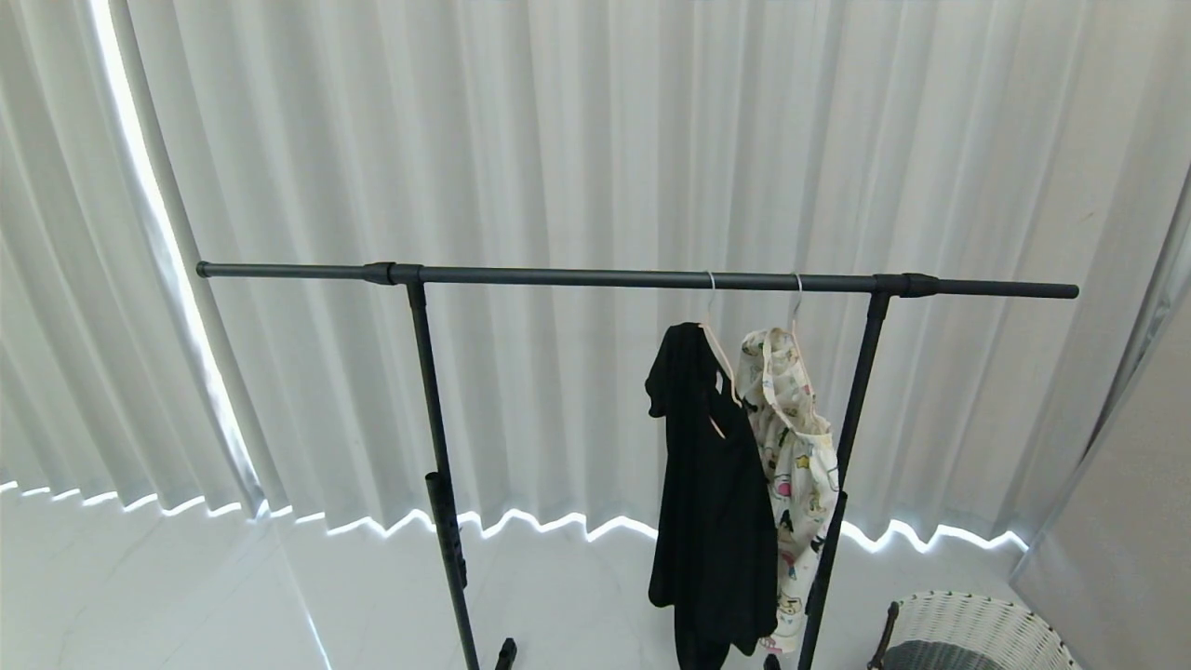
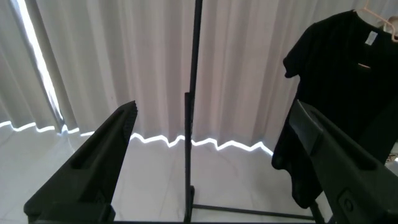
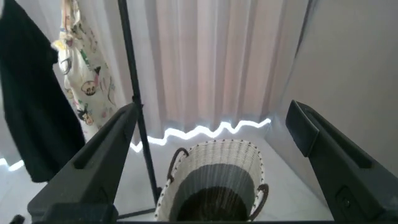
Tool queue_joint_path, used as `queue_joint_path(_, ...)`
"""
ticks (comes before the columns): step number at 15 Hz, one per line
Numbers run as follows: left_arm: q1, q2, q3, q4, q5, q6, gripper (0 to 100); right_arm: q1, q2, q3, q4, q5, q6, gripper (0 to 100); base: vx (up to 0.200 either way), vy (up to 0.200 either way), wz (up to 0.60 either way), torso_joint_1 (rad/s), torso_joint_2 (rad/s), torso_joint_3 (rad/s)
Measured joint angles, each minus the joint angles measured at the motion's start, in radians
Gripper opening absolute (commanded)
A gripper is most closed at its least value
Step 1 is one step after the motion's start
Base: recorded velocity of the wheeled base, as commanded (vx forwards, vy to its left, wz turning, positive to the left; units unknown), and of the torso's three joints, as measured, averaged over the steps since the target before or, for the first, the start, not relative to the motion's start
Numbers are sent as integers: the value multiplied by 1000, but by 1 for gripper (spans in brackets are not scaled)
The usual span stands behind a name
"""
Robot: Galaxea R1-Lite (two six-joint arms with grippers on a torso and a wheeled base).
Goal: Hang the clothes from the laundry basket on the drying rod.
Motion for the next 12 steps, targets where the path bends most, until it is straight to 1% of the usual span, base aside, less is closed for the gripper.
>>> queue_joint_path(1, 0, 0, 0, 0, 0, 0, 100, 0, 0, 0, -1, 62, 0, 100, 0, 0, 0, 0, 0, 0)
queue_joint_path(3, 0, 0, -1, 0, 0, -8, 100, 1, -1, 1, 0, 225, 0, 100, 0, 0, 0, 0, 0, 0)
queue_joint_path(4, -1, 0, -1, 1, 0, -10, 100, 2, -1, 1, 2, 258, -7, 100, 0, 0, 0, 0, 0, 0)
queue_joint_path(6, -1, 0, -1, 1, 0, -10, 100, 4, -1, 2, -3, 257, -20, 100, 0, 0, 0, 0, 0, 0)
queue_joint_path(7, -1, 0, -1, 1, 0, -11, 100, 4, -1, 3, -4, 263, -3, 100, 0, 0, 0, 0, 0, 0)
queue_joint_path(9, -1, 0, -1, 1, 0, -10, 100, 4, -1, 3, -3, 293, 5, 100, 0, 0, 0, 0, 0, 0)
queue_joint_path(12, -1, 0, -1, 1, 0, -11, 100, 5, -1, 3, -2, 290, 11, 100, 0, 0, 0, 0, 0, 0)
